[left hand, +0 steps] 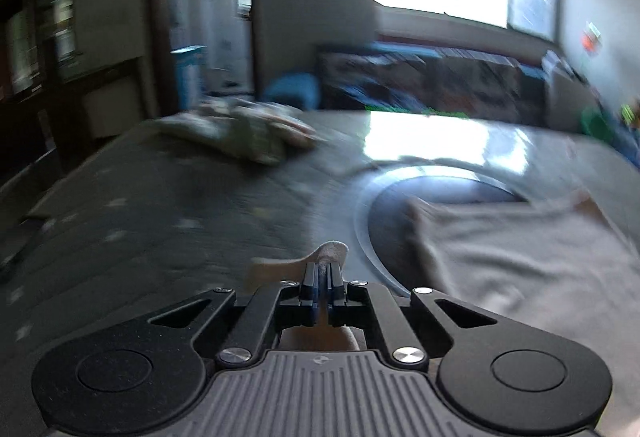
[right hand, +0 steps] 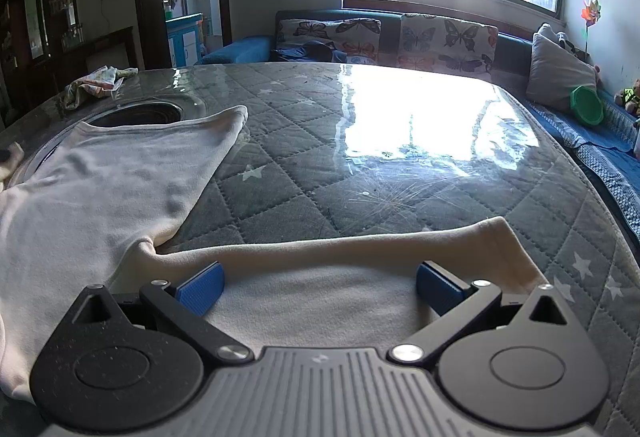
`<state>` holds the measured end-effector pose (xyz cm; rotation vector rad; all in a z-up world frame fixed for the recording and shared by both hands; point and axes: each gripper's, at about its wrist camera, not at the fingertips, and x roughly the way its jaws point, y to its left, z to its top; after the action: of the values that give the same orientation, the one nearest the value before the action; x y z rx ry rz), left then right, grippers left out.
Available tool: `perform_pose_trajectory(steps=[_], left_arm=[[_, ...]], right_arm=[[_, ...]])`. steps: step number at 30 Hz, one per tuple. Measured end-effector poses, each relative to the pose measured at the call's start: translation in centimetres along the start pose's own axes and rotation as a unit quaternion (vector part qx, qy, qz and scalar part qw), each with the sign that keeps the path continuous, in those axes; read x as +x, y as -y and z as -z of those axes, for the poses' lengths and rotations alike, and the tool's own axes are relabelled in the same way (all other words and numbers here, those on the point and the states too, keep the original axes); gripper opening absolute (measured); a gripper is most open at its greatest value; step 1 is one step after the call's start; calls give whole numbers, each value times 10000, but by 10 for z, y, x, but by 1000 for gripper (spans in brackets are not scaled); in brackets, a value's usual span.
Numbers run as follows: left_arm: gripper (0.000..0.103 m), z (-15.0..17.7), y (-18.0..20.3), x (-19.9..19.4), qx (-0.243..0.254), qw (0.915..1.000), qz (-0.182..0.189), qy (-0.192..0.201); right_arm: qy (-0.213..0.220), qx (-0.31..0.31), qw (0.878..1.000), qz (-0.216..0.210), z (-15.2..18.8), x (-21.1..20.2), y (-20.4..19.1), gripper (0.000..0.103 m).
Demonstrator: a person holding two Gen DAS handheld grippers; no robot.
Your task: Fold clothes
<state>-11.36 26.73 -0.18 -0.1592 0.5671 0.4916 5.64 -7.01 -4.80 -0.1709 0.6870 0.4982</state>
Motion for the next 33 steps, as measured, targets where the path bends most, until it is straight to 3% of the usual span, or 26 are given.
perform_pose_trajectory(steps=[4, 10, 13, 15, 17, 19, 24, 26, 28, 33], left_arm=[[4, 6, -43, -18, -633, 9971, -420, 96], [4, 28, -80, -26, -933, 9912, -897, -265], [6, 36, -88, -28, -1046, 9889, -961, -425], [13, 36, -88, -29, -1140, 9889, -846, -436], [39, 34, -82, -29, -1061, 9908, -717, -428], [52, 32, -77, -24, -1019, 9913, -714, -423], [47, 29, -69, -4, -987, 9905, -821, -491], [24, 30, -66, 2, -884, 9904, -942, -496], [11, 33, -65, 0, -836, 9910, -962, -416], [10, 43, -72, -22, -955, 9846, -1426, -332]], right_arm=[[2, -2, 10000, 3, 0, 0, 0, 103], [2, -3, 10000, 3, 1, 0, -1, 103], [1, 0, 10000, 2, 1, 0, -1, 103], [1, 0, 10000, 3, 1, 1, -1, 103], [1, 0, 10000, 3, 1, 1, -1, 103], [1, 0, 10000, 3, 1, 1, -1, 103], [1, 1, 10000, 3, 0, 1, -1, 103], [1, 1, 10000, 3, 0, 0, -1, 103], [2, 2, 10000, 2, 0, 1, -1, 103], [6, 8, 10000, -4, 1, 1, -1, 103]])
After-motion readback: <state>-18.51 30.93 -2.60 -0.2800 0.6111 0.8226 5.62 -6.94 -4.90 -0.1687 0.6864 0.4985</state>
